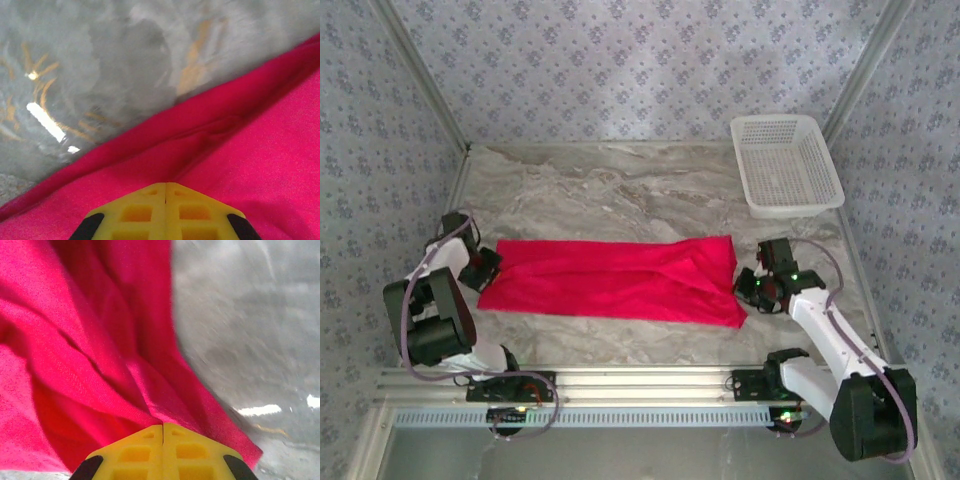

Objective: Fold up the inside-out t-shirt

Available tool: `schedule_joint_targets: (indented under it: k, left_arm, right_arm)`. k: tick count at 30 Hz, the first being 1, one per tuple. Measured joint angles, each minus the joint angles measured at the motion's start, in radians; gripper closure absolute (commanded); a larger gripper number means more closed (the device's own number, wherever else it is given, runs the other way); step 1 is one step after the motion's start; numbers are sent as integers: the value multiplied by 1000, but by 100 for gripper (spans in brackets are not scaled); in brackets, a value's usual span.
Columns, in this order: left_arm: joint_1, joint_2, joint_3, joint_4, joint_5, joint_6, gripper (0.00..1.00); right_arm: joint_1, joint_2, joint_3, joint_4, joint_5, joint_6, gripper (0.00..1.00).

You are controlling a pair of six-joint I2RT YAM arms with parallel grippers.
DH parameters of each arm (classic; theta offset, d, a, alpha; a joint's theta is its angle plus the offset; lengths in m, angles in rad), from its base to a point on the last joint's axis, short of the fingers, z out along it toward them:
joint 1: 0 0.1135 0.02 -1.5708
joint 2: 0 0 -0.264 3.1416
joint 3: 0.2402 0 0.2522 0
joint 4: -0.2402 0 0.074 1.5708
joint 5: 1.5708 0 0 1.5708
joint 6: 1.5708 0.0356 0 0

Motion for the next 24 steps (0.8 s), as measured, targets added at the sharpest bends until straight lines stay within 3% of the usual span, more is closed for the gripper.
schedule_joint_targets:
  k: [3, 7, 12, 17, 24]
  left_arm:
    - [8, 25, -6, 30, 20, -13, 66]
    - [4, 18, 7, 50, 27, -27, 56]
    - [-95, -96, 82, 62, -34, -23, 54]
    - [-232, -140, 123, 117, -37, -23, 54]
    - [-253, -65, 121, 115, -31, -23, 55]
  right_arm:
    - [0, -31, -30, -10, 11, 47, 65]
    - [24, -61, 11, -11, 53, 75, 55]
    - [172, 18, 132, 52, 119, 75, 54]
    - [340, 285, 273, 133, 191, 44, 53]
    - [373, 532, 413, 164, 227, 35, 52]
